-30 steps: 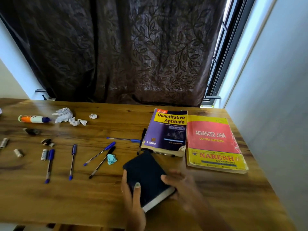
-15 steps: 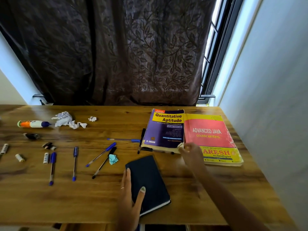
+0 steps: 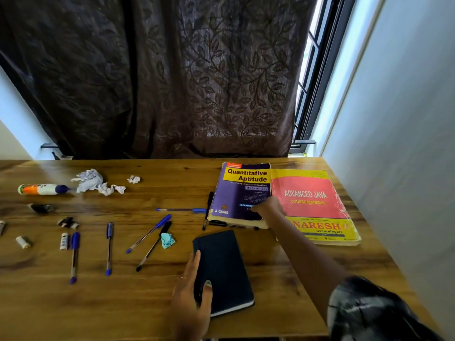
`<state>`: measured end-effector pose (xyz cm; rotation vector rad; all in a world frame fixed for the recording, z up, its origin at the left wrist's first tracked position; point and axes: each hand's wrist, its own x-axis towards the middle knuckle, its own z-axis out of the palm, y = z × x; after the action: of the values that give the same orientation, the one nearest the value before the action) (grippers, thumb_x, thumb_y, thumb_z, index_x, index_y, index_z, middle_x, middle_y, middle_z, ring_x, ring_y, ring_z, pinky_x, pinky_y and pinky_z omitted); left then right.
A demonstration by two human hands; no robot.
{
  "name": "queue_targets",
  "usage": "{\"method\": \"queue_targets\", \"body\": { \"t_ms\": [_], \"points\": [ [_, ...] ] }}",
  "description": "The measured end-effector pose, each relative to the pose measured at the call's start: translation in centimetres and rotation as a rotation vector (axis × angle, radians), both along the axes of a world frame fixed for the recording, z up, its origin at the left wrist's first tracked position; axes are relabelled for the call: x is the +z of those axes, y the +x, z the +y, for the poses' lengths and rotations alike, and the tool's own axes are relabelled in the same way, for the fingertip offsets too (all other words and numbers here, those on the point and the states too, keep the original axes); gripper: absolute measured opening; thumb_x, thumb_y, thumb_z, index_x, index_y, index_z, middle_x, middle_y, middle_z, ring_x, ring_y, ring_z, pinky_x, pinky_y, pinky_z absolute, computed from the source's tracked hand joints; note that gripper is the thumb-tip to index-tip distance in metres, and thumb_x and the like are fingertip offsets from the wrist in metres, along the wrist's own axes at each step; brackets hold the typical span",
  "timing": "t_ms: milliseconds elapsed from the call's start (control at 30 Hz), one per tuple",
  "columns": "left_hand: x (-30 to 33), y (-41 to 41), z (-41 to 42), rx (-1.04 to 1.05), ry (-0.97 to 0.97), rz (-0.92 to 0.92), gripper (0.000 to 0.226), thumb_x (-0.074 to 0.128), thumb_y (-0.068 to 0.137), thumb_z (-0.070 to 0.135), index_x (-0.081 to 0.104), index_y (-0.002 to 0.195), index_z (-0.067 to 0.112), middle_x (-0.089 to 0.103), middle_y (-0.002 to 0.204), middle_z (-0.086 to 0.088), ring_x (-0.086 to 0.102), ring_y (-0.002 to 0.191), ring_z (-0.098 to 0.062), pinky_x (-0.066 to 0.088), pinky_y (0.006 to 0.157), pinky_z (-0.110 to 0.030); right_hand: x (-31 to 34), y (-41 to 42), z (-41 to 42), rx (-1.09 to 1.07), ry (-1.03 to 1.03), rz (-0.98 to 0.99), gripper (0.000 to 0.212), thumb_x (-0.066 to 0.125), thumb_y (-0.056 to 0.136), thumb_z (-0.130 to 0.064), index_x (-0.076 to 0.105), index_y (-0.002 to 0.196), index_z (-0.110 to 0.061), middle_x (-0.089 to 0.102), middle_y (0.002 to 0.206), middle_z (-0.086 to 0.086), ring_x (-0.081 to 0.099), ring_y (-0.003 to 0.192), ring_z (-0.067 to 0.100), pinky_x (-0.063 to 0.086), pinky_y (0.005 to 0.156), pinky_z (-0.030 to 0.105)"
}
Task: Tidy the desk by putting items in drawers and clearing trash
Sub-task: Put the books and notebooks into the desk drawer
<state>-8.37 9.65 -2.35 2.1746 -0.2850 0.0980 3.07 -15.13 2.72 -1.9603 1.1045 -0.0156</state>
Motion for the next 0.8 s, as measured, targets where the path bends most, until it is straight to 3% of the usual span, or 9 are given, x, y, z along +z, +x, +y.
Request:
{"method": "queue_targets", "body": {
  "t_ms": [100,300,367,500,600,700,800],
  "points": [
    [0.2,0.0,-0.1,-0.015,0.009,0.008,0.065,0.054,0.085,0.024,0.026,0.142,0.038,0.031,0.149,0.015,0.031,0.129,-0.002,0.028,0.103,-0.025,-0.4,1.2,-0.4,-0.026,0.013,0.116,0.068,0.084,0.062,-0.033,0.053,0.117,-0.006,0.061,0.113,0.013,0.056,0.108,0.035,0.043,0.098,0.051],
    [-0.2,0.1,0.1,-0.022,0.041,-0.02,0.069,0.048,0.078,0.034,0.025,0.144,0.036,0.026,0.152,0.013,0.03,0.137,-0.009,0.027,0.109,-0.033,-1.3,3.6,-1.9,0.116,0.045,0.221,0.072,0.086,0.058,-0.031,0.052,0.117,-0.007,0.06,0.11,0.012,0.058,0.105,0.031,0.047,0.095,0.043],
    [-0.5,0.1,0.3,-0.038,0.036,-0.044,0.07,0.048,0.079,0.035,0.024,0.144,0.037,0.023,0.154,0.013,0.027,0.14,-0.011,0.029,0.112,-0.039,-0.7,3.8,-2.1,0.162,0.089,0.23,0.071,0.085,0.061,-0.026,0.05,0.12,-0.007,0.06,0.112,0.012,0.057,0.107,0.03,0.047,0.096,0.042],
    [-0.5,0.1,0.3,-0.064,0.015,-0.068,0.071,0.037,0.078,0.048,0.012,0.144,0.048,0.014,0.155,0.019,0.019,0.142,-0.006,0.027,0.113,-0.036,3.3,2.5,-0.7,0.196,0.264,0.184,0.053,0.069,0.08,-0.005,0.044,0.127,-0.003,0.055,0.124,0.015,0.052,0.119,0.03,0.044,0.096,0.036],
    [-0.8,0.1,0.4,-0.057,0.031,-0.092,0.073,0.036,0.077,0.049,0.007,0.144,0.05,0.011,0.154,0.024,0.025,0.14,-0.005,0.038,0.109,-0.042,4.3,2.4,-0.7,0.225,0.279,0.188,0.052,0.064,0.083,-0.003,0.043,0.13,-0.002,0.057,0.119,0.015,0.053,0.117,0.028,0.047,0.094,0.033],
    [-1.1,0.2,0.4,-0.049,0.038,-0.099,0.072,0.039,0.079,0.046,0.008,0.144,0.05,0.01,0.152,0.03,0.028,0.138,-0.005,0.043,0.103,-0.046,4.7,2.3,-0.7,0.211,0.29,0.164,0.049,0.062,0.085,-0.004,0.042,0.129,-0.002,0.053,0.126,0.016,0.051,0.12,0.028,0.042,0.104,0.035],
    [-1.0,0.2,0.3,-0.051,0.048,-0.09,0.076,0.044,0.079,0.039,0.005,0.143,0.053,0.006,0.151,0.034,0.029,0.138,-0.005,0.045,0.102,-0.046,5.1,1.9,-0.5,0.176,0.308,0.139,0.043,0.061,0.086,-0.007,0.042,0.124,-0.005,0.051,0.113,0.014,0.051,0.106,0.025,0.042,0.087,0.034]
  ]
}}
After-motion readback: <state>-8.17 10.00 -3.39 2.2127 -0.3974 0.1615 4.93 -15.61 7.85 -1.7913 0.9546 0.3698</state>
